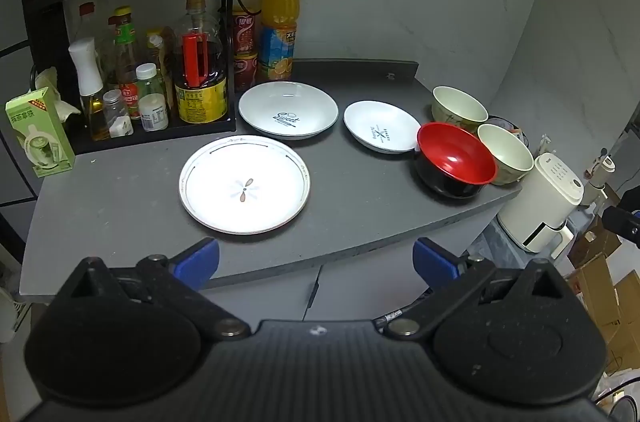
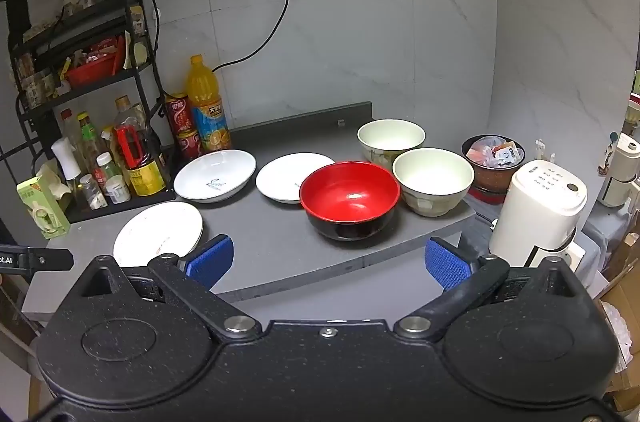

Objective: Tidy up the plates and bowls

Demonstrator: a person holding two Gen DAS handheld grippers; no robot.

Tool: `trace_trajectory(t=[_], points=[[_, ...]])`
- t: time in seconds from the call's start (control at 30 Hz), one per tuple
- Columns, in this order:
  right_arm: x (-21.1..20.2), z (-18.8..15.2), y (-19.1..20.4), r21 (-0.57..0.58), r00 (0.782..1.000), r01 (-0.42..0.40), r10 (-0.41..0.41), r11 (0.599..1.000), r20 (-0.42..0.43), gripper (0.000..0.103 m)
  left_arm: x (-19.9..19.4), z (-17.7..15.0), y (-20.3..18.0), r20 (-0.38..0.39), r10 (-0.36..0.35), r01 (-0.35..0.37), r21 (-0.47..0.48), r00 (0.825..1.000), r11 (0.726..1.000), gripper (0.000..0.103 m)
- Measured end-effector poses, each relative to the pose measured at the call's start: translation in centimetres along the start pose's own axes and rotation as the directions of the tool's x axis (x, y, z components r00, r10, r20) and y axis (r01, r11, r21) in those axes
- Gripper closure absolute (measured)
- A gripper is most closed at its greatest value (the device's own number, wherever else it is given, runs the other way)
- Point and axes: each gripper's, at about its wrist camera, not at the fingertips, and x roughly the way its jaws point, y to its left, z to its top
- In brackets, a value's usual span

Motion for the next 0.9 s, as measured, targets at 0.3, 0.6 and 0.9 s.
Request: trace_trajectory(t=[0.3,0.6,0.9], points=[[-0.2,-0.4,-0.6,0.003,1.000,-0.014,0.014,1.000,0.005,0.000,-0.5,-0.3,-0.3,0.005,0.004,-0.004,-0.010,1.000,1.000,0.001],[-0.2,-0.9,-0.9,-0.005,1.000,-0.012,0.012,1.000,-0.013,0.000,-0.7,-0.5,-0.8,0.003,0.008,-0.008,-0.019,1.000,1.000,0.001],[-0.3,-0.9,-1.2,0.009,0.998,-0.023,0.024,1.000,-0.062,0.000,-0.8,-0.8,-1.0,-0.004,0.019,-0.019,-0.028,1.000,0.999,0.001]])
